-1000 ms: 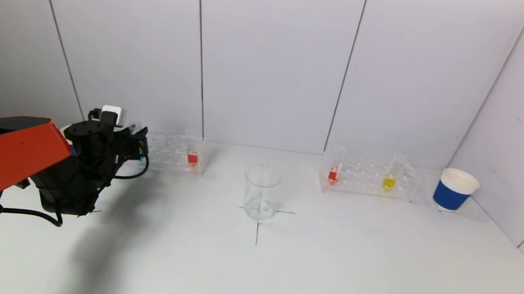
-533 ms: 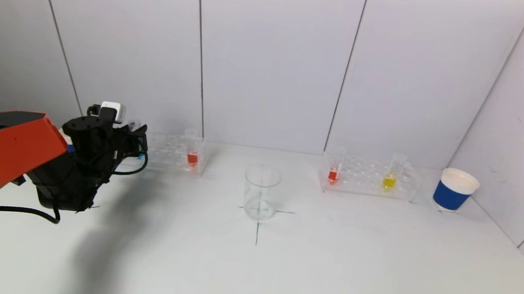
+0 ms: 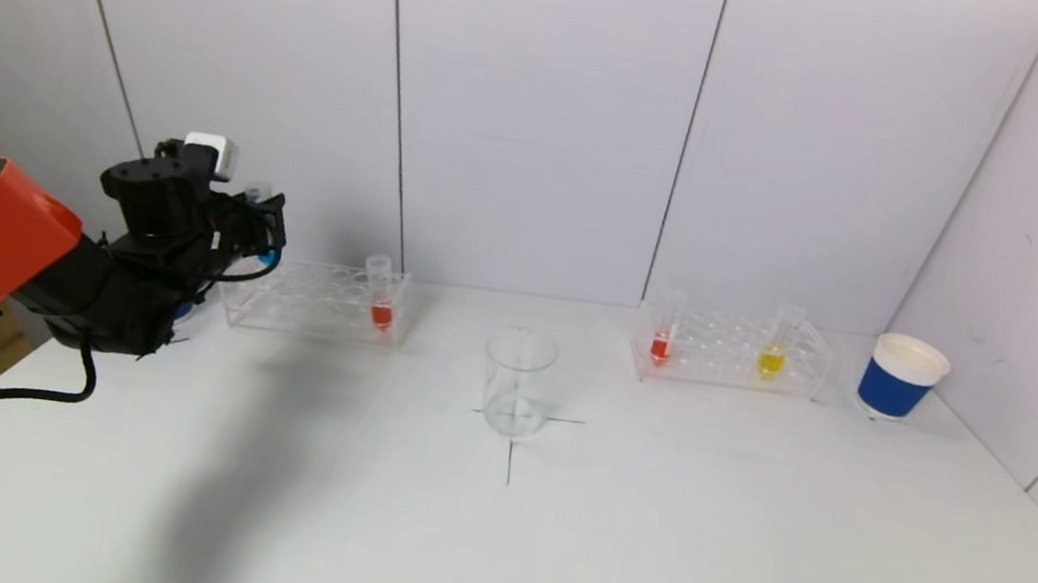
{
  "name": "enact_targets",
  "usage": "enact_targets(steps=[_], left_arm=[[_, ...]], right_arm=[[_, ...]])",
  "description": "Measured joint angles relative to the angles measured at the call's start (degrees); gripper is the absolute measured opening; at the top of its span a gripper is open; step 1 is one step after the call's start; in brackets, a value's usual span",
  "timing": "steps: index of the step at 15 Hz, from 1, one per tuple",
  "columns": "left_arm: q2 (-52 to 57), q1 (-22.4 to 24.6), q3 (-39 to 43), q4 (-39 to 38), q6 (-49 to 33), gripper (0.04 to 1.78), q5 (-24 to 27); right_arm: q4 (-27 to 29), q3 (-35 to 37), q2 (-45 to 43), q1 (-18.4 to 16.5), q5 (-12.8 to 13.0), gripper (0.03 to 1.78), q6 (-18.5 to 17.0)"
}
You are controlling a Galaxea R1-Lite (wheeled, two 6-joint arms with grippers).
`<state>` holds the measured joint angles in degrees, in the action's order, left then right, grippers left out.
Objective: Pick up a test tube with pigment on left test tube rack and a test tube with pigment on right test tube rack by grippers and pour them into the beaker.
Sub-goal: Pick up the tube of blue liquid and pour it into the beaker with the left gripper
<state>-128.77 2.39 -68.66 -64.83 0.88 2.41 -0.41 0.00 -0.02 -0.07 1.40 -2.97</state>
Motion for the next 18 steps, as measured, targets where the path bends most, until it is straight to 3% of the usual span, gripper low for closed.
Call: enact_targets(steps=[4,10,18], left_arm=[[4.73,-0.96,-7.00,10.86,-0.02,0.45,0.06],[8.23,-3.24,-23.81,30.96,-0.09,0.45,0.12],[6.58,-12.61,-44.11,51.99,0.06,0.45,1.50]], right_arm=[[0.00,0.00,0.00,0.00,0.00,1.77,0.00],[0.00,0.00,0.00,0.02,0.00,1.77,0.00],[0.00,0.00,0.00,0.02,0.00,1.77,0.00]])
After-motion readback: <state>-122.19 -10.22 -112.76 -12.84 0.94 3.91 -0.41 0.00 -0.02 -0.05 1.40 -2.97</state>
